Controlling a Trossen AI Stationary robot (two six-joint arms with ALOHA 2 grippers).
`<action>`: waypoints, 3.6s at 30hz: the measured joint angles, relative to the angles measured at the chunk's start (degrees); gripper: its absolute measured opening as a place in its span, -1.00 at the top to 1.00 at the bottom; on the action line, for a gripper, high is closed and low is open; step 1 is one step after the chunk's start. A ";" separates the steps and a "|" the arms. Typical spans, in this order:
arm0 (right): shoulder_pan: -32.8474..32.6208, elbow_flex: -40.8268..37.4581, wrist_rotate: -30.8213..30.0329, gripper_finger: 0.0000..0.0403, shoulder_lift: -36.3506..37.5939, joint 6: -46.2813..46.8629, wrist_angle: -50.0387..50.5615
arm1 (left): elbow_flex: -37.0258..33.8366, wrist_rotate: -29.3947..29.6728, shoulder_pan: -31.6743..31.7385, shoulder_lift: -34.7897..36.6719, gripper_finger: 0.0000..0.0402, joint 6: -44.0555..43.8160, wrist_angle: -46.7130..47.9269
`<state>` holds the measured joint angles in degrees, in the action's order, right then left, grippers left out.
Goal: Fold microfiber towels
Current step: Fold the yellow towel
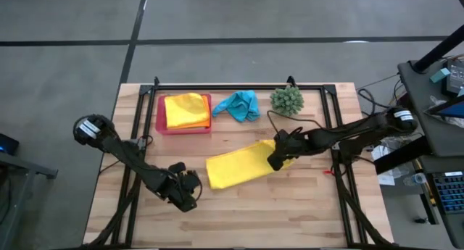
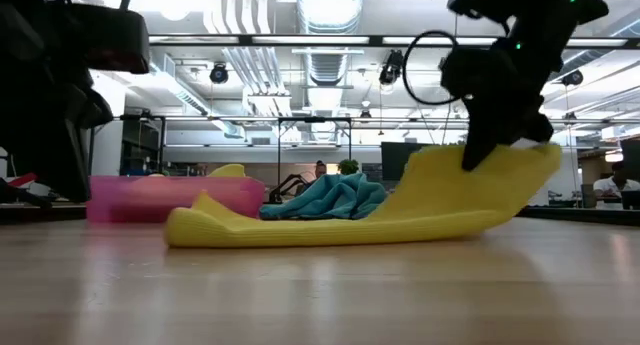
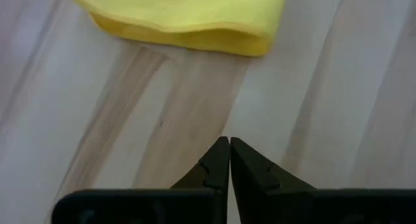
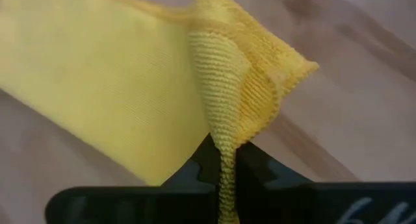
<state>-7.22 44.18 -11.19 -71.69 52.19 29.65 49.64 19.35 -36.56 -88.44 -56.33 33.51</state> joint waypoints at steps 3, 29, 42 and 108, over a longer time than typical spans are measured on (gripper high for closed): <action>0.00 0.00 -1.23 0.93 2.08 1.12 -1.96 | -0.42 2.45 0.07 -1.40 1.00 0.04 -1.26; -0.13 11.07 2.61 0.94 -24.85 -1.32 -38.49 | -0.49 10.52 0.11 -10.41 1.00 0.08 -10.29; -0.75 23.19 2.58 0.94 -35.43 -4.00 -37.17 | -0.57 12.15 0.17 -10.84 1.00 0.08 -11.70; -7.56 13.93 -1.93 -0.21 -21.62 -46.31 -31.70 | 11.31 8.18 1.71 -10.26 1.00 21.67 -14.48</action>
<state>-14.79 58.12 -13.12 -93.30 5.88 -2.05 60.94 27.53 -34.85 -98.70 -34.66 19.03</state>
